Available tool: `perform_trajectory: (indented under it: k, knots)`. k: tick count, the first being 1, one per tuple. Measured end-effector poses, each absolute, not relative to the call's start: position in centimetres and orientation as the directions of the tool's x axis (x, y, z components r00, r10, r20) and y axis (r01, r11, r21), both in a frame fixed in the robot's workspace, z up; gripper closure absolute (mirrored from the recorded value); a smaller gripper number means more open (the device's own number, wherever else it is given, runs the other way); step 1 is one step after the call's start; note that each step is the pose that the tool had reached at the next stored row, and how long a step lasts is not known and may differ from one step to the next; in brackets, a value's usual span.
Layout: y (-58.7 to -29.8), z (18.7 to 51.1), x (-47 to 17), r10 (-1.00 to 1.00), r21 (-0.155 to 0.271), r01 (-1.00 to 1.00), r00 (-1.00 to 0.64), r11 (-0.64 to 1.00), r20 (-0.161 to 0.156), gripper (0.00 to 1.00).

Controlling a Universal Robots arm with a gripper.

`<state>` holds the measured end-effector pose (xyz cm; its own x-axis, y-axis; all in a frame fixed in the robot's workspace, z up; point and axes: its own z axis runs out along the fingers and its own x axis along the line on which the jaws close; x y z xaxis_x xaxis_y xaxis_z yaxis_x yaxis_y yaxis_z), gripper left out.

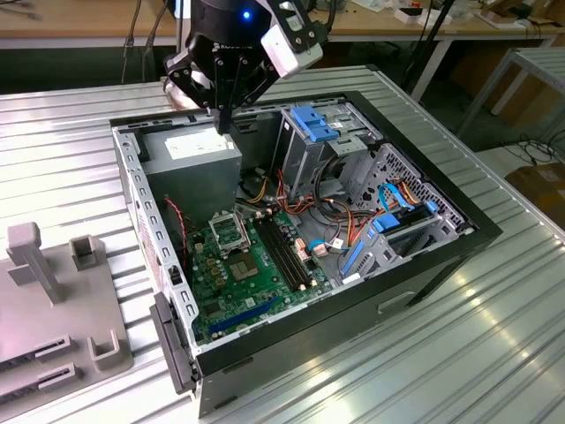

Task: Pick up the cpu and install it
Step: 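Reach for the cpu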

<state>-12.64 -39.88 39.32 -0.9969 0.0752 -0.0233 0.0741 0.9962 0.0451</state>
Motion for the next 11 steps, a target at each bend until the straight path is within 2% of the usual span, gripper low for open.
perform_trajectory:
  k: [11]
  knots:
    - [-39.88,39.32,-13.1,0.075,0.045,0.074,-0.997,0.996,-0.023,0.89]
